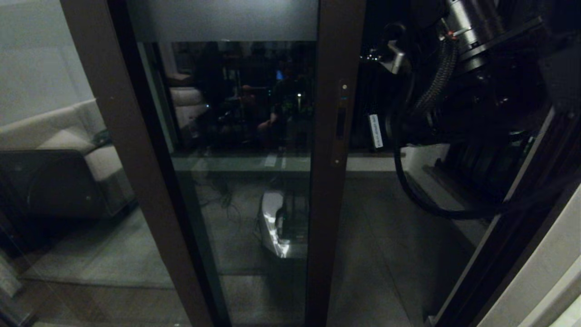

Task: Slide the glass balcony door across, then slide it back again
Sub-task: Close the slid door

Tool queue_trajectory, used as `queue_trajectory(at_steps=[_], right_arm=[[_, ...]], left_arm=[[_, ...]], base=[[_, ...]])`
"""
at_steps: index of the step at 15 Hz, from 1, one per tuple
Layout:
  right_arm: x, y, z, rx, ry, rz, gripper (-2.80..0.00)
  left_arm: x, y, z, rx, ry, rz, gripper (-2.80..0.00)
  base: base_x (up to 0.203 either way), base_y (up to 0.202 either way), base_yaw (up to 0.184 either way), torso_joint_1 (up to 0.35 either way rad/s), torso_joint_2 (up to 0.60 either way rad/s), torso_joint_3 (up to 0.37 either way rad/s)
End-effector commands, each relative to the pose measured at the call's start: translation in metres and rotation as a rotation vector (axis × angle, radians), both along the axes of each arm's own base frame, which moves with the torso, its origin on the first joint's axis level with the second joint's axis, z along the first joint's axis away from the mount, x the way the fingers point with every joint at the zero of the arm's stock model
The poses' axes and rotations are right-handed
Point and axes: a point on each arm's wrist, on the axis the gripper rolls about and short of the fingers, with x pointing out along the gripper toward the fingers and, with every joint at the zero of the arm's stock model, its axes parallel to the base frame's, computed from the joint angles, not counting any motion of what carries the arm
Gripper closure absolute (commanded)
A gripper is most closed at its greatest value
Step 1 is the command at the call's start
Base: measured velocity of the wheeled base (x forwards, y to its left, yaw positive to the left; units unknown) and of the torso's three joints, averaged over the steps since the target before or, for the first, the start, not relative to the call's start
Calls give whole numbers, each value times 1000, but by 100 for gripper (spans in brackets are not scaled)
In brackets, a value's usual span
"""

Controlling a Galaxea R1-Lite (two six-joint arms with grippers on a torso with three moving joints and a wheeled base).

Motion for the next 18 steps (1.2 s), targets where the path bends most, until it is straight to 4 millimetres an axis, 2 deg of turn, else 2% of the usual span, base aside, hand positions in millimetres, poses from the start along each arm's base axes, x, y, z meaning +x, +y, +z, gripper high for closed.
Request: queue_trajectory(at_steps=[1, 3, 7, 12, 18], right_arm=[[32, 10, -13, -8, 12, -35, -280], [50, 1, -17, -13, 4, -77, -280], [63, -7, -17, 12, -30, -105, -280], [73, -4, -11, 77, -118, -111, -280], [91, -15, -22, 71, -112, -157, -280]], left_arm=[[0, 0, 0, 0, 3, 0, 0], [0, 0, 0, 0, 3, 0, 0], [0, 0, 0, 0, 2, 0, 0], [0, 0, 0, 0, 3, 0, 0], [0, 0, 0, 0, 3, -1, 0]], base=[[0, 0, 0, 0, 0, 0], [0, 0, 0, 0, 0, 0], [0, 0, 0, 0, 0, 0], [0, 0, 0, 0, 0, 0], [0, 0, 0, 0, 0, 0]])
